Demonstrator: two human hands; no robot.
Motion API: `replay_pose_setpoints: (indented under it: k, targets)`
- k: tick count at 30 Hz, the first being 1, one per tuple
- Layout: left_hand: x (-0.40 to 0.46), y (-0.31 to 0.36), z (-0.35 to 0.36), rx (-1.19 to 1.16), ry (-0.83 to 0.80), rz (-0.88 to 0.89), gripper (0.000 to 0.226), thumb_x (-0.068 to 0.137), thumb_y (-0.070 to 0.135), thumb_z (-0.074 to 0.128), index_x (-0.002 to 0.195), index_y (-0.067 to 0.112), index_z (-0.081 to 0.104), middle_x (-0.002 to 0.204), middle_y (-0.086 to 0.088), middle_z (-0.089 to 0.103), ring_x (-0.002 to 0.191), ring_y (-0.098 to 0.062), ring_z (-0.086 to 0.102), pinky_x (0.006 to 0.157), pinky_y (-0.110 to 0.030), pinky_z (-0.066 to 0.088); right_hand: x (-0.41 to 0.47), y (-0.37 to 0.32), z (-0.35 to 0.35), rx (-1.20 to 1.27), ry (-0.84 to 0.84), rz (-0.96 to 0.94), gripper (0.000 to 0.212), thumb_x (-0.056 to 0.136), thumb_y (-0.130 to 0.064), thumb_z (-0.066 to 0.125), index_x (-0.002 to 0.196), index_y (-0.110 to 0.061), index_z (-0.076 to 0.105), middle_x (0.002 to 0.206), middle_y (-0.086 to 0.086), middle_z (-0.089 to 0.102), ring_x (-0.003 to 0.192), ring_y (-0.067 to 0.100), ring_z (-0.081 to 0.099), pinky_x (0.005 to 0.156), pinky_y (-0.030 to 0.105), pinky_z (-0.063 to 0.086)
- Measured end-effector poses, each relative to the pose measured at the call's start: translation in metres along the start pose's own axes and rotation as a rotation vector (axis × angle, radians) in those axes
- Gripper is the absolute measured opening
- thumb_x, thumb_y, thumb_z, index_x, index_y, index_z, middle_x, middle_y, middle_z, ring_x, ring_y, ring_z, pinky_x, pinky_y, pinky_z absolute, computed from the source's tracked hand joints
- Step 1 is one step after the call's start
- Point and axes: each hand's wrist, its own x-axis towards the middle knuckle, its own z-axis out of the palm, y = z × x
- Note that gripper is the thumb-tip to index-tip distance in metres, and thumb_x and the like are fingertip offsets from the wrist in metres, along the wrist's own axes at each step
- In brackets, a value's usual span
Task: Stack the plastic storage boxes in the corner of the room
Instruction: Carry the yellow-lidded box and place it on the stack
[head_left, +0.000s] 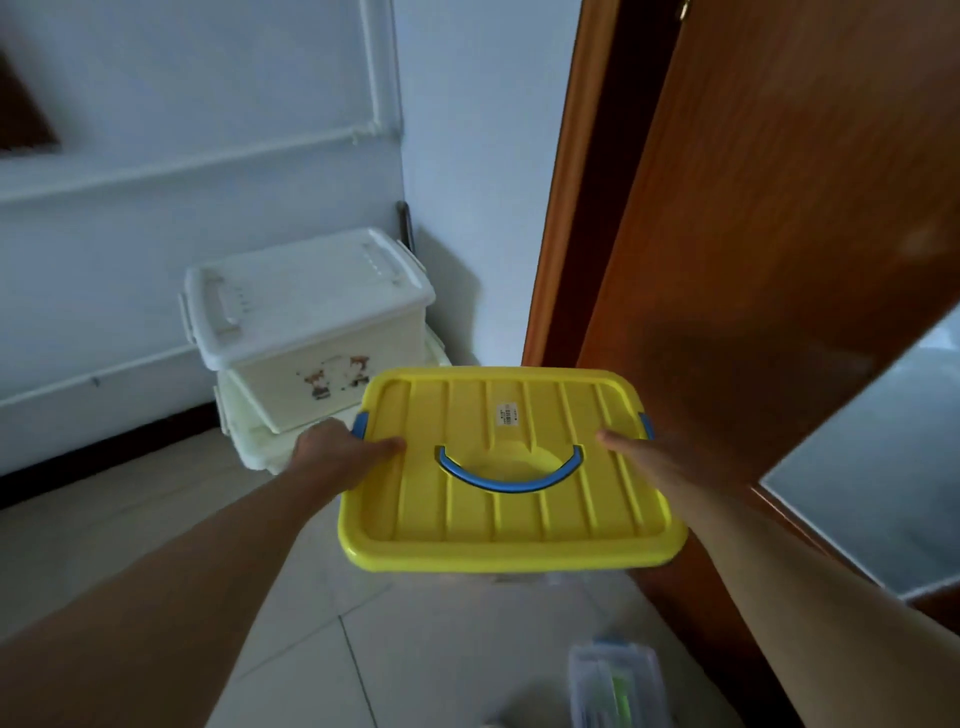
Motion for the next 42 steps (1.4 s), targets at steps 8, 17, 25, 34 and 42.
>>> replay_pose_setpoints:
  k: [8, 17, 25, 34, 42]
  targets:
    - [0.079, 0.041, -0.086, -0.137, 0.125, -0.085, 0.053, 0.071, 0.050, 0.075, 0.090, 0.003, 0.057, 0.084, -0.011, 0.060, 0.077, -0.026, 0.057, 0.068, -0.031, 0.045, 0.082, -0.146, 0.043, -0.007, -0.049, -0.126, 0.069, 0.063, -0.048, 0.082, 0.105, 0.001, 0.060, 0.097, 0.014, 0.058, 0.094, 0.030, 0.060, 0.074, 0.036, 0.042]
    - [0.191, 0.050, -0.169, -0.130, 0.214, -0.142, 0.053, 0.069, 0.056, 0.073, 0.071, 0.008, 0.051, 0.064, -0.004, 0.056, 0.062, -0.019, 0.055, 0.057, -0.028, 0.043, 0.139, -0.291, 0.113, -0.145, -0.091, -0.232, 0.088, 0.068, -0.052, 0.077, 0.124, 0.009, 0.047, 0.123, 0.021, 0.056, 0.114, 0.035, 0.057, 0.076, 0.034, 0.042]
    - [0.296, 0.050, -0.238, -0.154, 0.238, -0.129, 0.054, 0.068, 0.056, 0.074, 0.065, 0.008, 0.048, 0.063, -0.006, 0.053, 0.054, -0.016, 0.053, 0.045, -0.026, 0.037, 0.189, -0.391, 0.185, -0.202, -0.116, -0.304, 0.075, 0.069, -0.056, 0.073, 0.110, 0.003, 0.053, 0.096, 0.012, 0.054, 0.098, 0.032, 0.059, 0.073, 0.034, 0.043]
    - [0.392, 0.043, -0.281, -0.150, 0.284, -0.247, 0.057, 0.070, 0.056, 0.072, 0.080, 0.003, 0.054, 0.065, -0.007, 0.057, 0.054, -0.016, 0.054, 0.045, -0.025, 0.037, 0.259, -0.484, 0.273, -0.227, -0.252, -0.352, 0.085, 0.068, -0.057, 0.074, 0.124, 0.003, 0.052, 0.120, 0.018, 0.060, 0.110, 0.035, 0.059, 0.076, 0.035, 0.043]
    - [0.470, 0.037, -0.286, -0.097, 0.348, -0.393, 0.055, 0.073, 0.058, 0.068, 0.064, 0.008, 0.047, 0.058, -0.006, 0.053, 0.054, -0.017, 0.053, 0.047, -0.022, 0.039, 0.321, -0.535, 0.343, -0.285, -0.363, -0.370, 0.085, 0.069, -0.055, 0.075, 0.127, 0.002, 0.050, 0.122, 0.017, 0.059, 0.111, 0.035, 0.058, 0.079, 0.036, 0.046]
